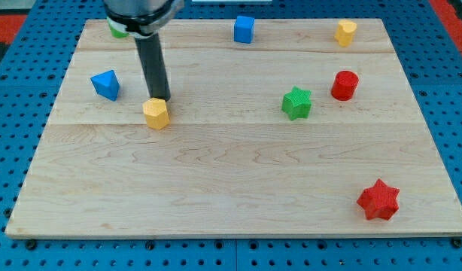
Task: Push yellow hexagon towards bottom center
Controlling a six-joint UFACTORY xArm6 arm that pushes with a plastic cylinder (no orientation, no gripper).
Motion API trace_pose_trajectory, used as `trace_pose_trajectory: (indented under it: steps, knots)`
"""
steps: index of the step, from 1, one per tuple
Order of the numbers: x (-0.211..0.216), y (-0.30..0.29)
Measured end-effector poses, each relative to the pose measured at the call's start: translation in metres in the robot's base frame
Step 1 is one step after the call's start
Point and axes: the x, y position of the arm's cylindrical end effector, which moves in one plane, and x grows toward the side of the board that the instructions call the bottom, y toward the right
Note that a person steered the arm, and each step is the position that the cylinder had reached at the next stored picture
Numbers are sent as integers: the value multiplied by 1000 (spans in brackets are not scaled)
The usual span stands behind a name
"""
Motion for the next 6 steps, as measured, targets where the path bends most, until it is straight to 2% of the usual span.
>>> trace_pose_trajectory:
  steps: [2, 3, 5, 6]
  knots:
    - [81, 3]
    - [108, 3]
    - [127, 18]
    - [128, -33]
